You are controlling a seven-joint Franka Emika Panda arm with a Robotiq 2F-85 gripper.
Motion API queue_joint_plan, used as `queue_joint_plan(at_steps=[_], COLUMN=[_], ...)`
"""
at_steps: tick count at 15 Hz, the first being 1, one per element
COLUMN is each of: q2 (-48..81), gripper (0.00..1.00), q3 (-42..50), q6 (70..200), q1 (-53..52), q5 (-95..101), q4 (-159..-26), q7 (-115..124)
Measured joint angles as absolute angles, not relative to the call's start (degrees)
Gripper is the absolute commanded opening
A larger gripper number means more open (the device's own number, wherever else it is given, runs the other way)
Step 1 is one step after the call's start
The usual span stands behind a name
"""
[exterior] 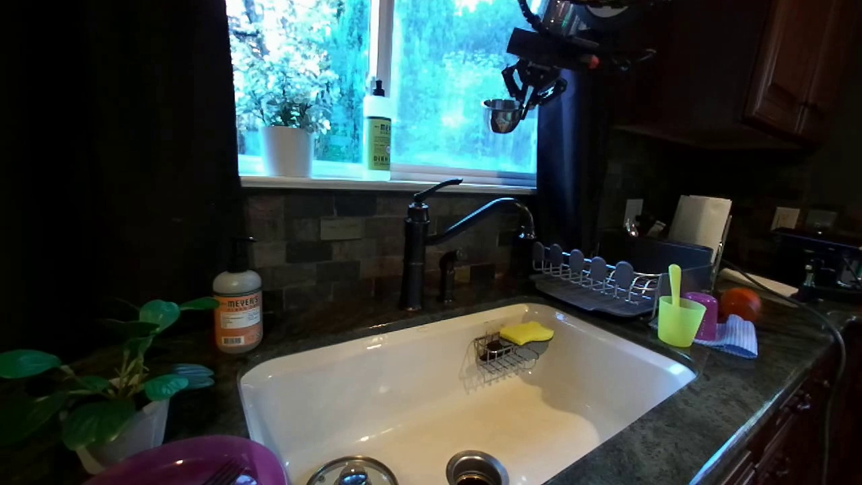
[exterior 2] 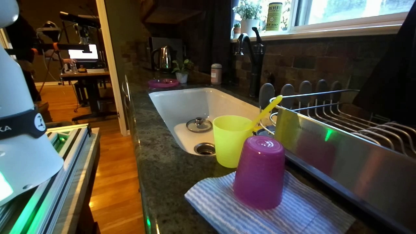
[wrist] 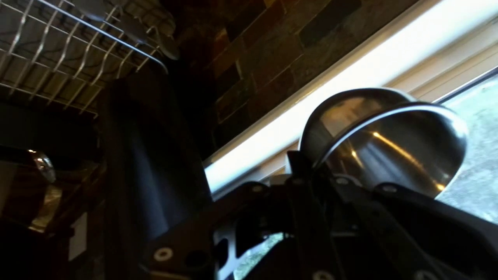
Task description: Put the silver bowl on the windowsill
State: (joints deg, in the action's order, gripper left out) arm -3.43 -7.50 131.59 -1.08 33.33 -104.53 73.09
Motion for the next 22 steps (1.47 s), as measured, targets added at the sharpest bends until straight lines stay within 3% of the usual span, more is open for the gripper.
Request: queue_joint_plan(at_steps=[3,4,6,7,22], q2=[2.84,4.9,6.45,6.43,18.87], gripper=[0.02,0.07,0.07,0.02,0.02], q3=[-7.39,-7.26,-6.69,-6.54,-2.98], q6=[122.53,120.17,119.62,119.62,117.2], q1=[-1.5,-1.86,-2.46,-2.6,-4.99], q5=[29.4,27.58,27.44,27.46,16.6], q4=[-94.92,-92.01,-90.43,-90.52,-79.59], q7=[75.44,76.06,76.02,76.02,86.16])
